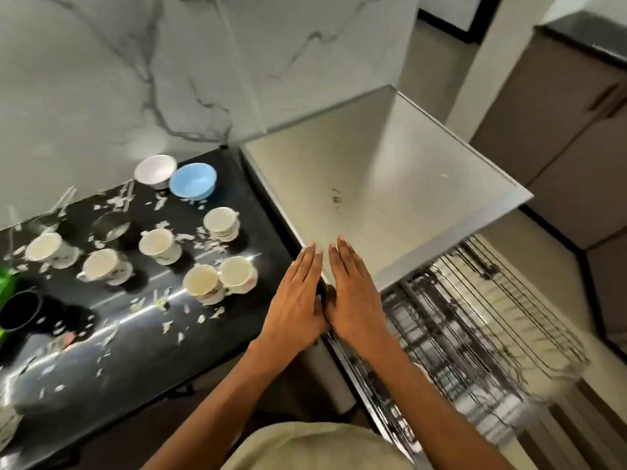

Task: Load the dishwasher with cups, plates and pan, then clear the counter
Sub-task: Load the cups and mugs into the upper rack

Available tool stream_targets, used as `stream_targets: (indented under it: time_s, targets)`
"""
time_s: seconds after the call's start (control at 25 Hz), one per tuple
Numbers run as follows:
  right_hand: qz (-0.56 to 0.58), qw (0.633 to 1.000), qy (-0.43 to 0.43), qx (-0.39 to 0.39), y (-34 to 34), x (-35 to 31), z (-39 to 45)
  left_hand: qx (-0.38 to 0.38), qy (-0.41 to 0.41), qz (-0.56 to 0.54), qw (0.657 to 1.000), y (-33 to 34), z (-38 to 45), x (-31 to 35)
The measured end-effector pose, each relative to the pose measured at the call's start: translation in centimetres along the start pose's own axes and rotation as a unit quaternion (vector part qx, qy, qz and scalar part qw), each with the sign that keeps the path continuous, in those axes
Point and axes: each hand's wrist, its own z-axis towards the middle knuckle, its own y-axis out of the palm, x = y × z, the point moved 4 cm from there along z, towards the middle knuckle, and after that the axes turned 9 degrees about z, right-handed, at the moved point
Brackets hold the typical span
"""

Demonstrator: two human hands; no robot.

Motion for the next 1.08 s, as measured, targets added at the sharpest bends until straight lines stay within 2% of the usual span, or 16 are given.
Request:
stream_targets:
  time_s: [0.24, 0.6, 0.84, 1.08]
  targets:
    - [0.045, 0.993, -0.104, -0.043, 7.9, -12.4, 1.4, 0.077, -0.101, -0.01, 0.992, -8.0, -8.5, -9.7]
    - [0.04, 0.96, -0.232, -0.153, 19.6, -27.9, 0.6, 0.122, -0.249, 0.021, 0.961, -14.7, -20.7, -22.5]
    - [0.06, 0.919, -0.3, -0.247, 26.2, -35.6, -1.2, 0.199, -0.363, 0.024, 0.91, -17.7, -28.6, -27.0]
    - [0.064, 0.866, -0.351, -0.351, 31.0, -40.3, -2.9, 0.3, -0.467, 0.041, 0.831, -19.5, -34.8, -28.8]
